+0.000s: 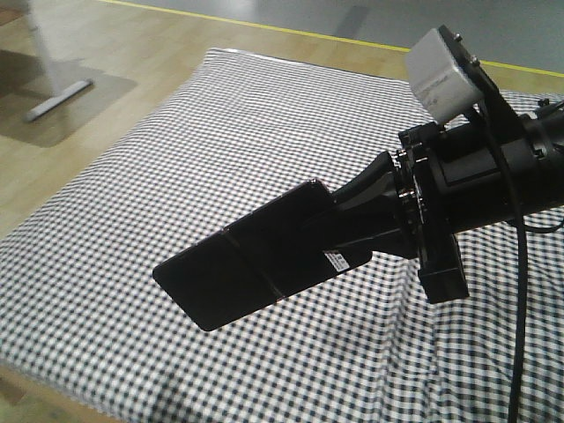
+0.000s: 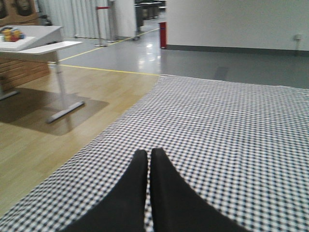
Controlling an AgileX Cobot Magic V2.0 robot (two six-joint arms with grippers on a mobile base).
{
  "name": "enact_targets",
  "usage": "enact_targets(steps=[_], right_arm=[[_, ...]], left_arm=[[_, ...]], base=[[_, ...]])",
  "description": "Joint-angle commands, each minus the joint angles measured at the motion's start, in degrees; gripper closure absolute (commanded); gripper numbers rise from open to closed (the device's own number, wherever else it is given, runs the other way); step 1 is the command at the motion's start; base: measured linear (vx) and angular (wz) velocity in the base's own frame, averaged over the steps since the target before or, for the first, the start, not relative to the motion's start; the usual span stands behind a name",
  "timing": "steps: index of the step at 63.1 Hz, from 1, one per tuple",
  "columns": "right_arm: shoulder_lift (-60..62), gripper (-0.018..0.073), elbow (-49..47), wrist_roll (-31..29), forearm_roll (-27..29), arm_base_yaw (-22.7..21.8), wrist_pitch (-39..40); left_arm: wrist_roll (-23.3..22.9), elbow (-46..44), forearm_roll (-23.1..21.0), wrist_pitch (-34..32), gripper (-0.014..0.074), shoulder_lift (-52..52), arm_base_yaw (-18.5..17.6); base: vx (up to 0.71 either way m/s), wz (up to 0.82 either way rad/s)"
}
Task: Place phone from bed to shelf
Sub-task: 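Hold the phone in the right gripper while the base turns away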
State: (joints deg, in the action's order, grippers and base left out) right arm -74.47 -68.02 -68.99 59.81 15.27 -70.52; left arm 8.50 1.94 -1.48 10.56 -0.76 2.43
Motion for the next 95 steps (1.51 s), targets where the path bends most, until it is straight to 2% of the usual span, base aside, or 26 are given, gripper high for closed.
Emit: enact_targets(steps=[1,95], right_arm=[[1.6,0.0562,-1.4,-0.1,5.4,0.0,-3.1],[1.6,0.0562,-1.4,-0.1,5.4,0.0,-3.1]], left_arm=[[-0.3,-1.2,-0.5,-4.1,0.0595,-0.8,-0.2],[-0.3,-1.2,-0.5,-4.1,0.0595,-0.8,-0.2]], base=[[-0.07,0.49],[-0.08,0.54]])
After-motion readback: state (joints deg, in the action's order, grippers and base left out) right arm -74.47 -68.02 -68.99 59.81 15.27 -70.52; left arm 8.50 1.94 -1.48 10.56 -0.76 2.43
